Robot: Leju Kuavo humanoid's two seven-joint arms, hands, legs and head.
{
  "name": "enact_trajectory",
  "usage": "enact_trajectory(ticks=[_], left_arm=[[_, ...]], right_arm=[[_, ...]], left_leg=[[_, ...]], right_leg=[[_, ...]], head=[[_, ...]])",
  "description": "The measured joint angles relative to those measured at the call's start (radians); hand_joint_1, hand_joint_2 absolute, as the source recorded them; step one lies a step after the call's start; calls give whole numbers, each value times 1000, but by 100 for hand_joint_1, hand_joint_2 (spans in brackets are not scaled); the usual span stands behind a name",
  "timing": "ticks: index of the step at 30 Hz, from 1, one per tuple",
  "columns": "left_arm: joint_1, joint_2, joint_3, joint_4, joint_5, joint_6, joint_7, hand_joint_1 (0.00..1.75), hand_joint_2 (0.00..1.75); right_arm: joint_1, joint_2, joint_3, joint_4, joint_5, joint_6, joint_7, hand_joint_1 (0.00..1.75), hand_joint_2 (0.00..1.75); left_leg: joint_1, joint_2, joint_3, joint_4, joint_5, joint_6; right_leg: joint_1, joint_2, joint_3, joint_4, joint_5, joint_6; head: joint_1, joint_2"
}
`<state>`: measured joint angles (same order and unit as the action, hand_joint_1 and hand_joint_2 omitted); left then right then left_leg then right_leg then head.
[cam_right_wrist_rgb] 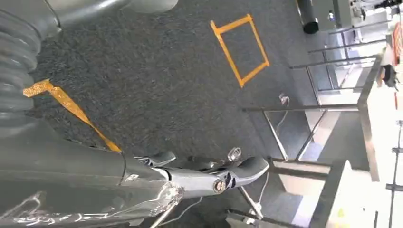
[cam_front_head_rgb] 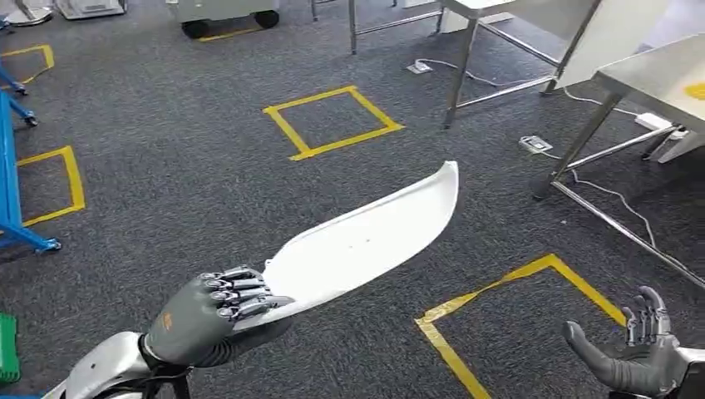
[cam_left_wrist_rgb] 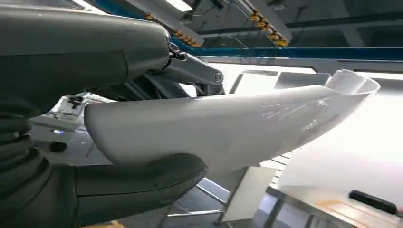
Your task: Take the parts from the cabinet and place them on the table.
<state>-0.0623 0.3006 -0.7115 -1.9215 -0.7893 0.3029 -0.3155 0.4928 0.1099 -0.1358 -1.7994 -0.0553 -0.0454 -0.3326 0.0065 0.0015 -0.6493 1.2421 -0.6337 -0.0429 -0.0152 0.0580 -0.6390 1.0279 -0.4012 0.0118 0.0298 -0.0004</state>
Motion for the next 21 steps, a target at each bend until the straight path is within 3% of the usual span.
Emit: enact_trajectory(ticks=[2, 3, 4, 7, 8, 9, 10, 12, 13, 14, 15, 16, 17, 18, 19, 21], left_arm=[[0, 2, 0, 0, 0, 0, 0, 175, 175], [0, 3, 0, 0, 0, 0, 0, 175, 175], [0, 3, 0, 0, 0, 1, 0, 175, 175], [-1, 4, 0, 0, 0, 3, -1, 175, 175], [-1, 6, 0, 0, 0, 3, -1, 175, 175], [-2, 3, 0, 0, 0, 4, -1, 175, 175], [-2, 2, 0, 0, 2, 9, -1, 175, 175], [-2, 2, -1, 2, 11, 15, 1, 175, 175], [-1, 2, -1, 3, 22, 21, 2, 175, 175], [-2, 2, -1, 5, 35, 29, 5, 175, 175], [-2, 2, -1, 7, 45, 37, 7, 175, 175], [-2, 2, -1, 10, 55, 49, 8, 175, 175], [-4, 2, -1, 13, 64, 54, 8, 175, 175], [-6, 3, -1, 15, 75, 60, 6, 175, 175], [-9, 4, -2, 18, 86, 68, 3, 175, 175], [-19, 9, -7, 21, 108, 84, -2, 175, 175]], right_arm=[[1, 0, 0, 0, 0, 0, 0, 0, 175], [0, 0, 0, 0, 0, 0, 0, 0, 175], [0, 0, -1, 1, -1, 0, 0, 0, 175], [7, 0, 1, 2, -1, 0, -1, 0, 175], [11, 0, 2, 2, -1, 1, 0, 0, 175], [11, 0, 1, 2, -25, 5, 6, 0, 175], [4, 0, 1, 3, -65, 17, 39, 0, 175], [-5, 0, -3, 20, -149, 20, 137, 0, 175], [-1, 0, -9, 36, -155, 9, 183, 0, 175], [4, 0, -18, 61, -150, -4, 220, 0, 175], [10, 0, -29, 96, -142, -18, 242, 0, 175], [17, 0, -43, 136, -133, -27, 255, 0, 175], [26, 0, -56, 176, -115, -24, 259, 0, 175], [30, 0, -73, 216, -91, -14, 273, 0, 175], [33, 0, -90, 265, -52, 0, 309, 0, 175], [46, 16, -148, 336, 100, 49, 401, 0, 175]], left_leg=[[1, -20, 40, -148, 149, 3], [5, -59, 51, -206, 198, 3], [5, -71, 49, -241, 171, 10], [-1, -52, 55, -233, 186, 30], [4, -40, 62, -244, 196, 42], [2, -31, 66, -245, 194, 47], [2, -23, 70, -245, 191, 52], [-1, 1, 73, -245, 186, 58], [-2, 10, 74, -245, 184, 58], [-3, 18, 76, -245, 181, 58], [-3, 26, 80, -244, 177, 57], [-3, 34, 85, -244, 172, 55], [-3, 39, 93, -244, 167, 52], [-4, 46, 100, -244, 161, 46], [-11, 48, 105, -242, 155, 39], [-10, 58, 109, -246, 154, 31]], right_leg=[[-2, 23, 16, 0, -10, 9], [-3, 32, 15, 0, -13, 14], [0, 43, 13, 12, -16, 19], [-5, 66, 0, -3, -21, 41], [-5, 54, 4, 4, -25, 43], [1, 1, -2, 28, -44, 44], [3, -29, -27, 84, -84, 48], [2, -47, -103, 240, -161, 53], [2, -50, -131, 296, -177, 55], [2, -50, -132, 296, -168, 55], [3, -51, -108, 253, -137, 54], [3, -57, -66, 175, -97, 52], [3, -72, -11, 76, -55, 51], [6, -108, 29, 1, -41, 47], [10, -107, 31, -2, -39, 42], [13, -87, 35, 1, -41, 32]], head=[[0, 0], [-1, 0], [-2, 0], [1, 0], [-1, 0], [3, 0], [9, 0], [8, 0], [8, 0], [8, 0], [8, 0], [8, 0], [8, 0], [8, 0], [6, 0], [6, 0]])
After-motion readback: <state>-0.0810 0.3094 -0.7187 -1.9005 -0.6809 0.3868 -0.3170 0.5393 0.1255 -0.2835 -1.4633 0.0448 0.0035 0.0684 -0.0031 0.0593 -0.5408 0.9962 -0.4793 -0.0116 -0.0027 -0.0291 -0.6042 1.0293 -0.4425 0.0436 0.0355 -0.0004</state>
